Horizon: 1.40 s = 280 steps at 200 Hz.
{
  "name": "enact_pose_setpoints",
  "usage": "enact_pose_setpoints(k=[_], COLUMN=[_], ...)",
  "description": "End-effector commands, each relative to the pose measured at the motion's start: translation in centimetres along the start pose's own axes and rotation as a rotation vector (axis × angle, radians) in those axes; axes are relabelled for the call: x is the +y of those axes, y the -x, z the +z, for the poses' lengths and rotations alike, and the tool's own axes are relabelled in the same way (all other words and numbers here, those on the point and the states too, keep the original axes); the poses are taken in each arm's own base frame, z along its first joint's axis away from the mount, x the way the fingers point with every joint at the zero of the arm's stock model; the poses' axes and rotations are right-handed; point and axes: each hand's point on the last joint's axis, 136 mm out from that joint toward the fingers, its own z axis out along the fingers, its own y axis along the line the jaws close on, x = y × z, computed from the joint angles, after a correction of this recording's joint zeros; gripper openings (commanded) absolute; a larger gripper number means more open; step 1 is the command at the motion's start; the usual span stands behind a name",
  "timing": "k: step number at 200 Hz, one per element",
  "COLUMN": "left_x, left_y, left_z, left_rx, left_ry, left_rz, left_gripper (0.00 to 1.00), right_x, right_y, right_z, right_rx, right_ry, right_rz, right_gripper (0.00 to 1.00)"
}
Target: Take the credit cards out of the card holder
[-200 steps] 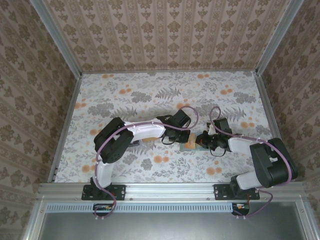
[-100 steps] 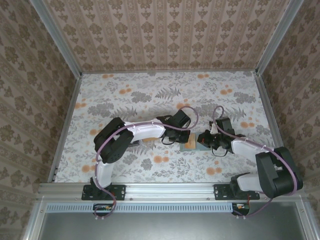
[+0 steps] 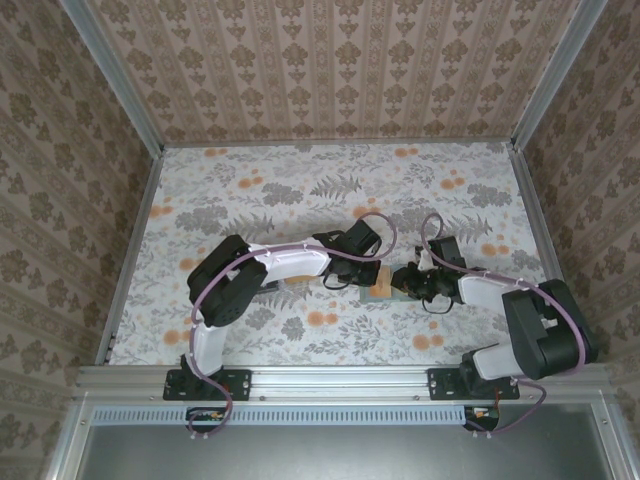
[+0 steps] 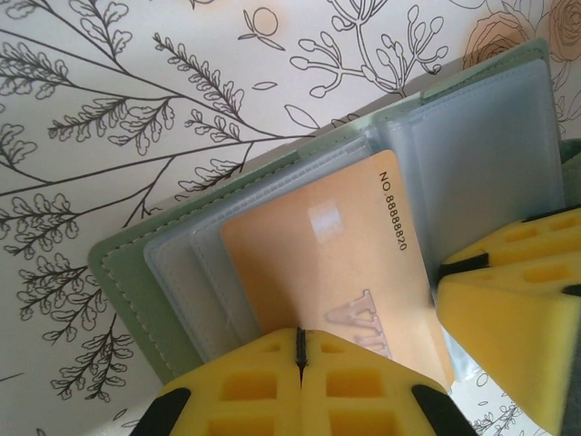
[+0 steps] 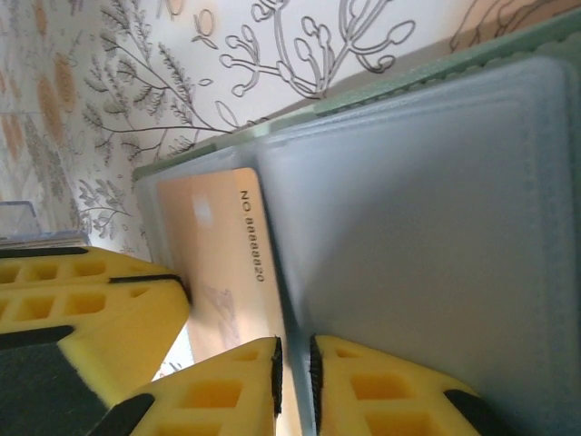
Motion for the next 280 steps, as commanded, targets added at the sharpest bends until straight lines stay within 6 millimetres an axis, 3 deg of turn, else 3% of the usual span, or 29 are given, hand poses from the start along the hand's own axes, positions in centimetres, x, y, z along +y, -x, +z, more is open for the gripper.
enact_pose_setpoints(k=[1,49,74,92,118,139,164,236,280], left_x=[2.6,2.5,2.4,2.4,2.2,1.7,1.1,1.7,2.9], left_y=[-2.9,-3.0,-3.1,-3.0,-2.6,-2.1,-1.7,-2.5,-3.4], left_z=[1.1,1.2,1.2,1.1,0.3,-0.7,-1.4,-0.4,0.6], left_rx=[0.086,0.09,0.091,0.089,0.073,0.047,0.03,0.058,0.086], left_ry=[0.078,0.073,0.073,0.074,0.071,0.059,0.043,0.058,0.086], left_rz=[-0.02,-0.022,-0.02,-0.018,-0.01,0.002,0.009,0.003,-0.008], left_gripper=[0.0,0.0,0.0,0.0,0.0,0.16,0.18,0.0,0.0], right_x=[0.3,0.5,0.7,0.5,0.3,0.3,0.3,0.3,0.5], right_y=[-0.1,-0.4,-0.3,-0.3,-0.3,-0.3,-0.3,-0.3,0.2], right_z=[0.4,0.9,0.8,0.7,0.7,0.6,0.6,0.5,-0.6], right_rx=[0.02,0.034,0.032,0.026,0.022,0.02,0.02,0.019,-0.026], right_ry=[0.009,0.021,0.026,0.02,0.012,0.012,0.011,0.009,-0.017], right_rz=[-0.014,-0.014,-0.014,-0.012,-0.009,-0.009,-0.008,-0.008,-0.032], right_gripper=[0.21,0.2,0.11,0.0,0.0,0.0,0.0,0.0,0.0])
